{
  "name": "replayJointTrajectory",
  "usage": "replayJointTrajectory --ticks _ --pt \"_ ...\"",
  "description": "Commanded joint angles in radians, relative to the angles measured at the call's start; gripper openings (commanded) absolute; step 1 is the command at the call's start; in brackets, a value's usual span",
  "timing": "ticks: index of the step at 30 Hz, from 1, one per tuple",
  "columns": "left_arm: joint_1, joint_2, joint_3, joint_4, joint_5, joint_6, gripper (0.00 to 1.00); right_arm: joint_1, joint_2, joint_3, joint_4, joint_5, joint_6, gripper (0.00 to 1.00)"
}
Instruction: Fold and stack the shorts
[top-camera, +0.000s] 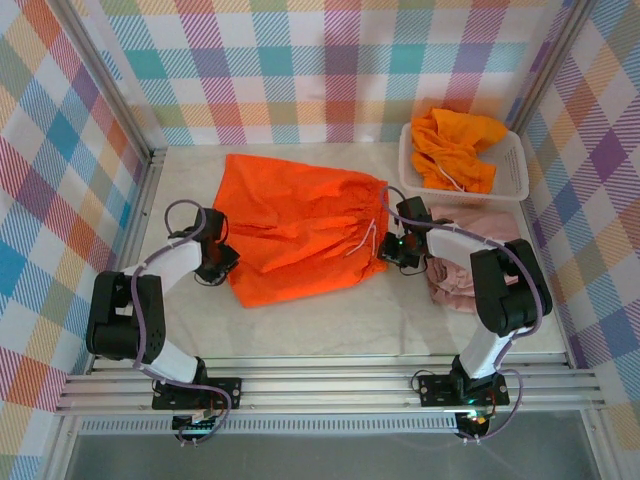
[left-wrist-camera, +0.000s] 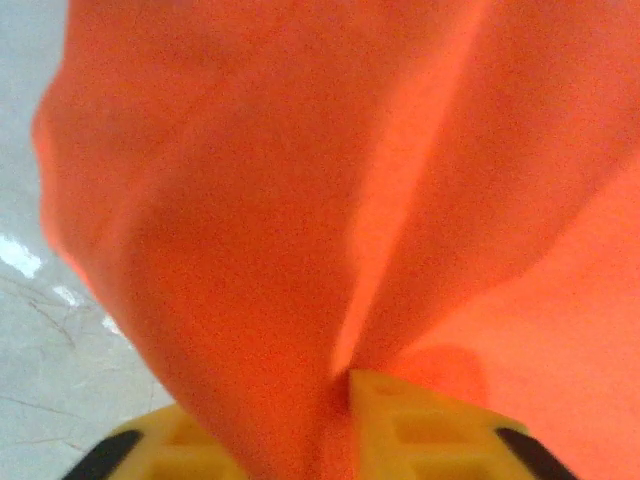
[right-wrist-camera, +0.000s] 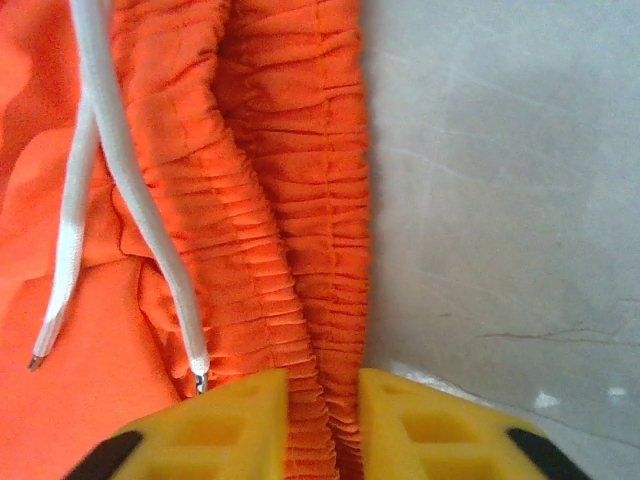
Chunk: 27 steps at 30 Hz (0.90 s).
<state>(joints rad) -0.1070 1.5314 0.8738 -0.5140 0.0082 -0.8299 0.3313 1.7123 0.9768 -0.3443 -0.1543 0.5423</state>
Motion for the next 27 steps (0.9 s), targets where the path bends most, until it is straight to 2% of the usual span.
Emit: replayJointTrajectory --ticks 1,3,7,11,14,16,18,21,23,25,27 --pt "-0.001 -0.052 0.068 -0.087 -0.061 0.038 0.08 0.001 -0.006 0.016 -0.015 -0.031 0.011 0.18" --pt "-0.003 -0.100 0.120 -0.158 -0.104 0.062 0.01 0.001 -0.022 0.011 -0.015 -0.038 0.016 0.13" --pt "-0.016 -0.193 0.232 -0.277 -0.188 0.111 0.00 0.001 -0.052 0.003 -0.010 -0.056 0.028 0.04" --pt "-0.078 -0.219 0.363 -0.390 -0.300 0.161 0.00 0.002 -0.075 0.002 -0.014 -0.086 0.034 0.03" --pt "-0.158 -0.162 0.447 -0.452 -0.365 0.192 0.03 0.003 -0.098 -0.008 -0.012 -0.107 0.036 0.04" --pt "-0.197 -0.101 0.472 -0.469 -0.395 0.209 0.12 0.004 -0.117 -0.021 -0.006 -0.112 0.037 0.06" --pt "-0.205 -0.028 0.490 -0.496 -0.410 0.219 0.28 0.005 -0.132 -0.030 -0.010 -0.118 0.031 0.09" --pt "-0.202 0.025 0.482 -0.491 -0.451 0.217 0.67 0.005 -0.152 -0.040 -0.025 -0.127 0.016 0.19" --pt "-0.189 -0.001 0.453 -0.442 -0.379 0.212 0.88 0.005 -0.164 -0.048 -0.027 -0.141 0.008 0.26" --pt "-0.161 -0.057 0.402 -0.380 -0.288 0.180 0.98 0.008 -0.173 -0.049 -0.031 -0.156 0.003 0.31" --pt "-0.113 -0.116 0.341 -0.340 -0.213 0.132 1.00 0.018 -0.181 -0.049 -0.027 -0.164 0.000 0.37"
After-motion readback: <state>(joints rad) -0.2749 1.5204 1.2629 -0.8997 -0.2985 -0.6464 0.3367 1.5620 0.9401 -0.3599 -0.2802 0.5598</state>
